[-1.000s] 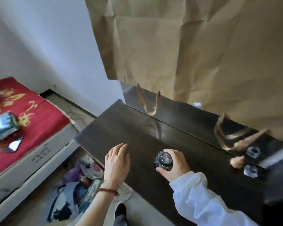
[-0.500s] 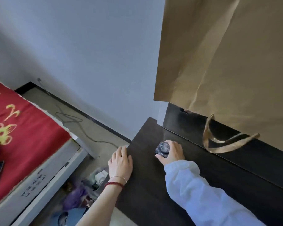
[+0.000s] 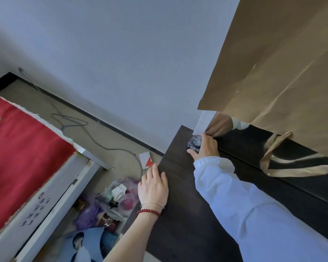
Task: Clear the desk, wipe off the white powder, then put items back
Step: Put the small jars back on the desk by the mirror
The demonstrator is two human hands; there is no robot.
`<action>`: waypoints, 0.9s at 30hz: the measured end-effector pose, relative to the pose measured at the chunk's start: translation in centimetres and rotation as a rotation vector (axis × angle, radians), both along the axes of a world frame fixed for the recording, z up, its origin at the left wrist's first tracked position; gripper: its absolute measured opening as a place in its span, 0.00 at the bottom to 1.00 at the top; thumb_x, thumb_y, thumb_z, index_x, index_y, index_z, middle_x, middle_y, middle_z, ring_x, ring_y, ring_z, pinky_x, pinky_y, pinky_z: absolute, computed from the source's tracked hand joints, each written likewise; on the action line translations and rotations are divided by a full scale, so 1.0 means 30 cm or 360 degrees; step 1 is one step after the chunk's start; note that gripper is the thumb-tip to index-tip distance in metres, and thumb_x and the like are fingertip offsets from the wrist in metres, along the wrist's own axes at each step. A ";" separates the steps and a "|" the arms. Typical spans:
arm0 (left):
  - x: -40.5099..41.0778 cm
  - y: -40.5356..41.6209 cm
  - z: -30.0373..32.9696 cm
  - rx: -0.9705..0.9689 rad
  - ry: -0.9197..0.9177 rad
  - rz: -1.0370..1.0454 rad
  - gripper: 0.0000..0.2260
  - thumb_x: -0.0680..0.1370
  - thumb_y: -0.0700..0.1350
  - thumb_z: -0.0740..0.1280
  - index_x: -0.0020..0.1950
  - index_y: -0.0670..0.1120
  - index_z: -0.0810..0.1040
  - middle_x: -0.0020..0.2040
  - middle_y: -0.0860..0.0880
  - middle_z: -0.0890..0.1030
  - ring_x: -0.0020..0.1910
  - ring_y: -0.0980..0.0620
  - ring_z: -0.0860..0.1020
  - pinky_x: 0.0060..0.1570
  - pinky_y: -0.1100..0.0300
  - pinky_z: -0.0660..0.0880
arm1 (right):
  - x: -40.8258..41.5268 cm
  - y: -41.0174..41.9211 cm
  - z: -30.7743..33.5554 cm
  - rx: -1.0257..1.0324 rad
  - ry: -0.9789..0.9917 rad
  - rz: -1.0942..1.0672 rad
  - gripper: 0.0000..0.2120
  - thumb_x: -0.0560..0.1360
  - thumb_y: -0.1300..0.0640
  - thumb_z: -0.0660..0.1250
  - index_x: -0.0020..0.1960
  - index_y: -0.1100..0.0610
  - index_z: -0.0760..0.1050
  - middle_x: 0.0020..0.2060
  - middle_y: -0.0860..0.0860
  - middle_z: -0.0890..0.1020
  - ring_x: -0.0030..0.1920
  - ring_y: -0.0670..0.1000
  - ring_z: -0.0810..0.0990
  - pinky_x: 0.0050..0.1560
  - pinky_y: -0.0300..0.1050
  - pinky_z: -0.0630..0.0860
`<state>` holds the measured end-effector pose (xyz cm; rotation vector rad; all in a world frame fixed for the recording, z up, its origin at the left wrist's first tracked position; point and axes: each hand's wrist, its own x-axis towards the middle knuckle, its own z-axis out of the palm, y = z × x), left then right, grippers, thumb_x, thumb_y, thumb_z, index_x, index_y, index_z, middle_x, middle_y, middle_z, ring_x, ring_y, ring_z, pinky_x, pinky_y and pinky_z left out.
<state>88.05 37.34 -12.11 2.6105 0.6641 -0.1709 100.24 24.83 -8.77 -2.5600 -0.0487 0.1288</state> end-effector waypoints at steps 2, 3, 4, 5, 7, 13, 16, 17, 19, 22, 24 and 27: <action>-0.002 -0.001 -0.004 0.0007 -0.0041 0.0001 0.25 0.76 0.54 0.47 0.64 0.43 0.71 0.56 0.43 0.79 0.48 0.39 0.78 0.44 0.49 0.75 | -0.024 0.009 -0.004 -0.0079 -0.0130 -0.0008 0.34 0.64 0.61 0.76 0.65 0.63 0.65 0.58 0.63 0.71 0.57 0.64 0.70 0.54 0.53 0.70; -0.003 0.000 -0.002 0.0003 -0.0036 0.0001 0.23 0.77 0.53 0.48 0.65 0.43 0.70 0.57 0.43 0.79 0.49 0.39 0.78 0.44 0.49 0.74 | -0.033 0.011 -0.013 -0.0099 -0.0219 -0.0008 0.36 0.60 0.62 0.78 0.64 0.62 0.66 0.56 0.65 0.72 0.53 0.66 0.72 0.48 0.55 0.74; -0.002 0.001 0.003 -0.0006 -0.0011 0.0004 0.21 0.79 0.52 0.49 0.66 0.44 0.69 0.59 0.44 0.78 0.52 0.40 0.77 0.47 0.49 0.74 | -0.038 0.010 -0.017 -0.0099 -0.0276 -0.0007 0.37 0.57 0.63 0.80 0.62 0.61 0.67 0.53 0.66 0.74 0.49 0.66 0.74 0.43 0.55 0.76; -0.001 0.002 0.004 -0.0017 0.0033 0.0003 0.20 0.80 0.51 0.51 0.68 0.45 0.66 0.62 0.45 0.75 0.55 0.41 0.76 0.50 0.49 0.72 | -0.038 0.008 -0.019 -0.0112 -0.0339 -0.0008 0.38 0.55 0.64 0.80 0.61 0.61 0.68 0.51 0.66 0.74 0.47 0.67 0.75 0.40 0.55 0.77; 0.003 0.002 0.003 -0.0018 0.0081 0.0007 0.20 0.80 0.51 0.51 0.70 0.46 0.62 0.66 0.47 0.72 0.60 0.43 0.73 0.55 0.50 0.69 | -0.037 0.004 -0.004 -0.0140 -0.0295 -0.0027 0.36 0.60 0.61 0.78 0.65 0.61 0.67 0.56 0.65 0.72 0.53 0.65 0.72 0.45 0.55 0.77; 0.008 -0.002 0.059 -0.0069 0.0070 0.0050 0.22 0.80 0.51 0.52 0.73 0.49 0.56 0.73 0.46 0.61 0.71 0.44 0.60 0.67 0.47 0.58 | -0.129 -0.037 0.058 -0.0123 -0.0288 -0.0025 0.32 0.68 0.54 0.73 0.68 0.59 0.65 0.61 0.60 0.70 0.62 0.60 0.68 0.54 0.54 0.71; -0.009 -0.072 0.123 0.0090 -0.0263 -0.0098 0.20 0.77 0.47 0.59 0.68 0.45 0.67 0.67 0.40 0.71 0.67 0.39 0.67 0.64 0.42 0.63 | -0.224 -0.139 0.106 -0.0116 -0.0510 -0.0003 0.25 0.68 0.58 0.72 0.63 0.60 0.71 0.59 0.61 0.76 0.62 0.61 0.73 0.56 0.59 0.74; -0.013 -0.111 0.149 0.0117 -0.0360 -0.0175 0.19 0.76 0.47 0.58 0.66 0.44 0.71 0.64 0.40 0.74 0.64 0.39 0.71 0.61 0.41 0.66 | -0.260 -0.191 0.123 -0.0133 -0.0591 0.0000 0.23 0.68 0.59 0.70 0.62 0.60 0.71 0.59 0.60 0.77 0.61 0.61 0.74 0.56 0.60 0.75; -0.020 -0.214 0.210 0.0092 -0.0475 -0.0348 0.21 0.74 0.50 0.55 0.63 0.43 0.74 0.61 0.40 0.76 0.61 0.39 0.74 0.58 0.41 0.70 | -0.334 -0.327 0.153 -0.0142 -0.0705 -0.0017 0.21 0.69 0.57 0.65 0.61 0.57 0.69 0.58 0.58 0.78 0.61 0.59 0.74 0.57 0.59 0.73; -0.039 -0.425 0.289 0.0013 -0.0595 -0.0658 0.21 0.73 0.51 0.54 0.61 0.44 0.75 0.59 0.43 0.78 0.59 0.42 0.76 0.56 0.43 0.72 | -0.451 -0.577 0.203 -0.0159 -0.0809 -0.0173 0.18 0.71 0.55 0.60 0.60 0.55 0.68 0.58 0.58 0.78 0.62 0.54 0.71 0.57 0.56 0.73; -0.063 -0.604 0.330 -0.0011 -0.0660 -0.0879 0.20 0.73 0.51 0.55 0.60 0.44 0.75 0.58 0.45 0.79 0.58 0.43 0.76 0.55 0.45 0.72 | -0.538 -0.767 0.234 -0.0177 -0.0840 -0.0332 0.18 0.70 0.58 0.64 0.59 0.56 0.69 0.56 0.58 0.79 0.61 0.55 0.73 0.56 0.57 0.75; -0.131 -0.909 0.382 -0.0094 -0.0672 -0.1178 0.20 0.72 0.50 0.55 0.58 0.45 0.77 0.56 0.46 0.80 0.56 0.44 0.78 0.52 0.47 0.74 | -0.689 -1.070 0.265 -0.0167 -0.0898 -0.0546 0.16 0.71 0.56 0.58 0.58 0.55 0.69 0.53 0.58 0.80 0.59 0.52 0.71 0.57 0.48 0.70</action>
